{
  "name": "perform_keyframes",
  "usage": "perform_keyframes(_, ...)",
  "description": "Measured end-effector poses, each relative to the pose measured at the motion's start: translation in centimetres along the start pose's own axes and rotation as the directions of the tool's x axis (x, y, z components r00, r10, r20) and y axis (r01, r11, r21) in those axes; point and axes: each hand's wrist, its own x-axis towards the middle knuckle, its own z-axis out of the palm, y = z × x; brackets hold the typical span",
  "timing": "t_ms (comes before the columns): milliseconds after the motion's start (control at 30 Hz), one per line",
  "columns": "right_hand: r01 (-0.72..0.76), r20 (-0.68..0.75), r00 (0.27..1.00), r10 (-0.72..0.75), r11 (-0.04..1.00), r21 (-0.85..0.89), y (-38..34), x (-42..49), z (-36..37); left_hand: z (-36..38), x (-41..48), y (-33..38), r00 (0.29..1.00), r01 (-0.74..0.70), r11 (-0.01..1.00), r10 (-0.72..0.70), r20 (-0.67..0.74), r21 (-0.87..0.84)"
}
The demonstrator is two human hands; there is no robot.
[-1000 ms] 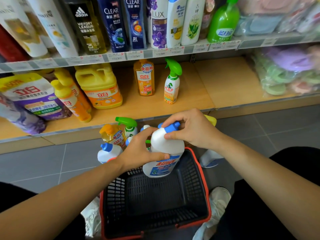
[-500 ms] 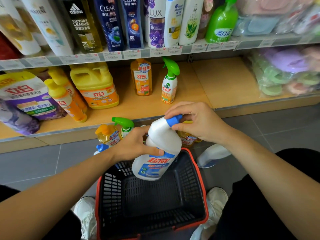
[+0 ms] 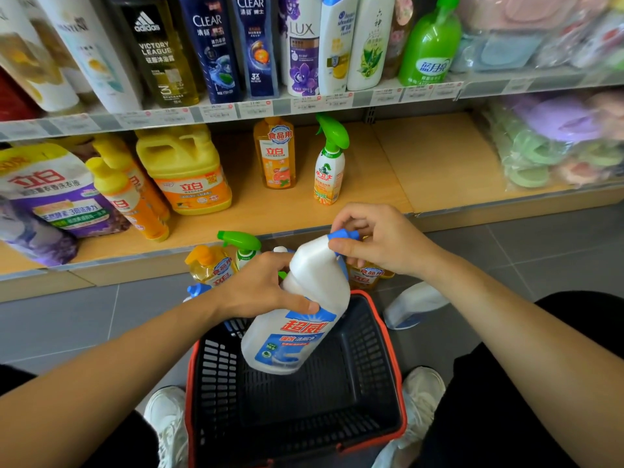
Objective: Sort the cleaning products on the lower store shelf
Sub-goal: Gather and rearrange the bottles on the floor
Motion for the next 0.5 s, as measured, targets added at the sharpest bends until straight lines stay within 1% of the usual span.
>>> perform_keyframes(200, 0.058, -0.022, 0.998, -0.056, 0.988, 0.141, 0.16, 0.18, 0.16, 0.08, -0.04, -0.26, 0.999, 0.012, 1.000, -0.012, -0.035, -0.022)
perform_keyframes(367, 0.098, -0.009, 0.995, -0.097, 0.986, 0.137, 0.10, 0.14, -0.64, -0.09, -0.05, -0.18, 0.998, 0.001, 0.998, -0.005, -0.061, -0.066)
perform_keyframes(433, 0.082, 0.007, 0.996, -0.084, 0.984, 0.158, 0.11, 0.18, -0.50, -0.11, -0.05, -0.21, 0.999, 0.004, 0.997, -0.007, -0.050, -0.075)
perform_keyframes(500, 0.068, 0.009, 0.998, -0.070, 0.987, 0.145, 0.21, 0.22, -0.30, -0.01, -0.12, -0.19, 1.000, 0.012, 0.996, -0.013, -0.020, -0.084)
